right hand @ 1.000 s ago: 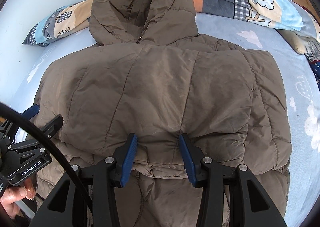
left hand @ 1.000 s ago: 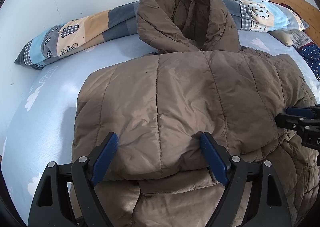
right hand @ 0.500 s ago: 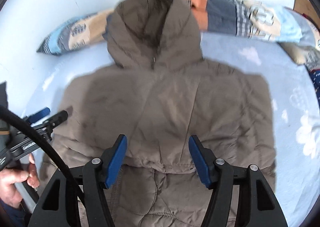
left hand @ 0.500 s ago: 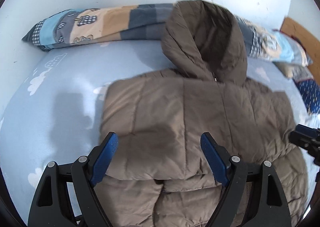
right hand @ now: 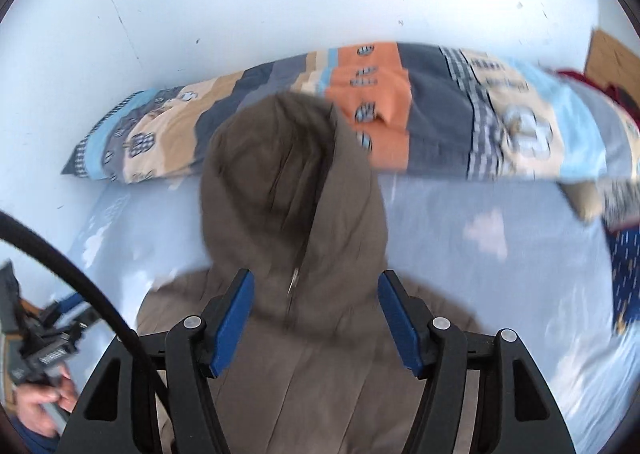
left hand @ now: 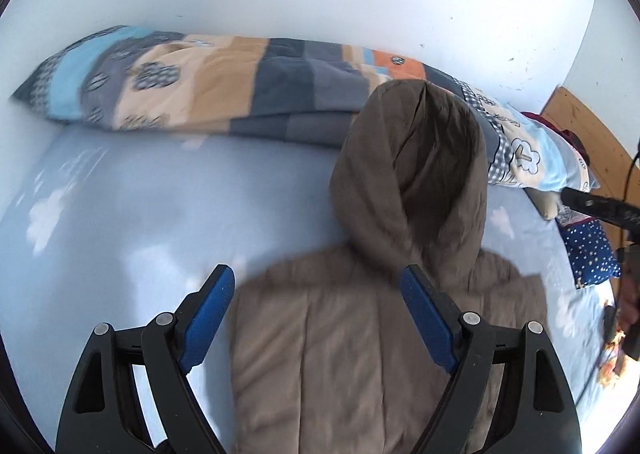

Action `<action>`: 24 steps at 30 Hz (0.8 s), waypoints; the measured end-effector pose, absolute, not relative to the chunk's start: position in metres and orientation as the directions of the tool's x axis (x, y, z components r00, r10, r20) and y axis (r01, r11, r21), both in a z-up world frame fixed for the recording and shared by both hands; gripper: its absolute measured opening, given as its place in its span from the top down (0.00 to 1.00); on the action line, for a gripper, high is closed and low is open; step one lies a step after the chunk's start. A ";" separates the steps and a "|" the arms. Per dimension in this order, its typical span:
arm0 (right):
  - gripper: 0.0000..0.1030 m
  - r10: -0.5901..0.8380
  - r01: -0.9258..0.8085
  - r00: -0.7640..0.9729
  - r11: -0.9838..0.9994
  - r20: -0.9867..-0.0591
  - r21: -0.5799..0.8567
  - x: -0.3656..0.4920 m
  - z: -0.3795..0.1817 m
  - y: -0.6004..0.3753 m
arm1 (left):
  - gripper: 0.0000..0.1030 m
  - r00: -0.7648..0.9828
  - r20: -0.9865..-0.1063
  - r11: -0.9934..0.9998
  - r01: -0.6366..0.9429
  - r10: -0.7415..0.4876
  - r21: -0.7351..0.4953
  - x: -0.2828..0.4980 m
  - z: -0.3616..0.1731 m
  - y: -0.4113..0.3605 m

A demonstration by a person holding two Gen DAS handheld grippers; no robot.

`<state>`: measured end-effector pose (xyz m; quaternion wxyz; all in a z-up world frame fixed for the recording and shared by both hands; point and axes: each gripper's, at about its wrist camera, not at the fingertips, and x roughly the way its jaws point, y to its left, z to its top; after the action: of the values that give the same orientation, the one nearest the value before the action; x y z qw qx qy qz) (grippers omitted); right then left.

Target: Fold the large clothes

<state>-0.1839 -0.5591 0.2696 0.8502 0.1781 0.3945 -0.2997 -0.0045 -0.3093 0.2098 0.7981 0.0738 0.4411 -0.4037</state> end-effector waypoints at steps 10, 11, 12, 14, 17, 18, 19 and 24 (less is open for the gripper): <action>0.34 -0.415 0.649 0.441 0.760 -0.796 -0.036 -0.092 0.234 -0.656 | 0.18 0.291 -0.776 0.649 0.736 -0.560 -0.192 0.079 0.194 -0.455; 0.34 -0.420 0.650 0.442 0.759 -0.793 -0.040 -0.086 0.230 -0.663 | 0.18 0.289 -0.769 0.649 0.733 -0.570 -0.206 0.085 0.190 -0.468; 0.34 -0.421 0.650 0.445 0.759 -0.791 -0.039 -0.080 0.228 -0.669 | 0.18 0.295 -0.761 0.651 0.729 -0.578 -0.211 0.087 0.188 -0.476; 0.34 -0.419 0.650 0.451 0.760 -0.788 -0.033 -0.070 0.221 -0.681 | 0.18 0.295 -0.746 0.643 0.732 -0.597 -0.226 0.090 0.184 -0.492; 0.68 -0.405 0.634 0.442 0.772 -0.800 -0.040 -0.056 0.204 -0.687 | 0.59 0.317 -0.772 0.660 0.732 -0.552 -0.171 0.093 0.168 -0.518; 0.86 -0.431 0.639 0.419 0.765 -0.799 -0.077 -0.054 0.199 -0.686 | 0.85 0.294 -0.804 0.673 0.721 -0.516 -0.168 0.096 0.159 -0.524; 0.90 -0.452 0.643 0.420 0.760 -0.787 -0.093 -0.057 0.198 -0.682 | 0.90 0.274 -0.816 0.682 0.707 -0.509 -0.188 0.098 0.155 -0.524; 0.90 -0.443 0.607 0.532 0.794 -0.722 -0.039 -0.097 0.223 -0.653 | 0.90 0.288 -0.749 0.623 0.754 -0.597 -0.208 0.063 0.175 -0.482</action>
<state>-0.0969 -0.6533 0.2228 0.8685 0.1088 0.3775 -0.3022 0.0635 -0.4820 0.1748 0.7970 0.0931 0.4202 -0.4238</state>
